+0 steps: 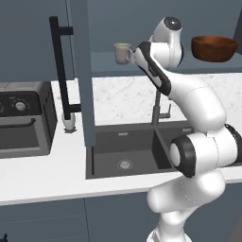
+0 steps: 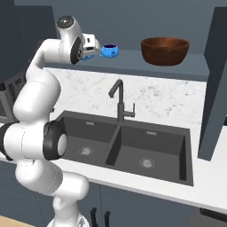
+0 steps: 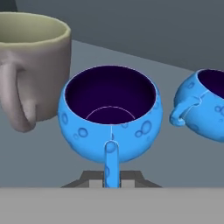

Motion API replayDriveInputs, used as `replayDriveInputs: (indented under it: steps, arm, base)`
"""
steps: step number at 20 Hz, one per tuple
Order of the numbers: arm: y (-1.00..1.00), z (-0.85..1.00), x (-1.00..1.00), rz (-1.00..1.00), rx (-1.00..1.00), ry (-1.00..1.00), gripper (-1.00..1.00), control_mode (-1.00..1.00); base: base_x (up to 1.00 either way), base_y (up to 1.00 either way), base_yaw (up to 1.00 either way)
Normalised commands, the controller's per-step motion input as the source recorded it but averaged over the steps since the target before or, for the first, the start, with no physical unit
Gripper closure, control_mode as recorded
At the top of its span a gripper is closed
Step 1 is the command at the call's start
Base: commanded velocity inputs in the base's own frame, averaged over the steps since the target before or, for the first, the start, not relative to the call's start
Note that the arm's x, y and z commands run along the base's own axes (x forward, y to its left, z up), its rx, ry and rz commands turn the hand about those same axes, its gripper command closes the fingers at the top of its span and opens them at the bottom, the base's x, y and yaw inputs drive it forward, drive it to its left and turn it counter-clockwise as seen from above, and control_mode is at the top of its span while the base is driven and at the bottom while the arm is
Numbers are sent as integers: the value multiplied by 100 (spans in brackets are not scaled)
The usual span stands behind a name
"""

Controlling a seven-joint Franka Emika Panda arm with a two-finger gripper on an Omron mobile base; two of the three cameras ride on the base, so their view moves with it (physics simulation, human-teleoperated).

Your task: Gather all objects into one cabinet and sort the glasses and bowls to opposite sides.

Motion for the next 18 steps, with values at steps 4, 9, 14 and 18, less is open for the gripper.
replayDriveInputs:
  steps: [4,9,14,18]
  arm:
    - [0,0,46,0,0,2,100,-100]
    - [0,0,35,0,0,2,100,-100]
    - [0,0,14,0,0,1,100,-100]
    - [0,0,13,0,0,1,-100,-100]
  base:
    - [0,0,0]
    - [0,0,0]
    - [0,0,0]
    - [0,0,0]
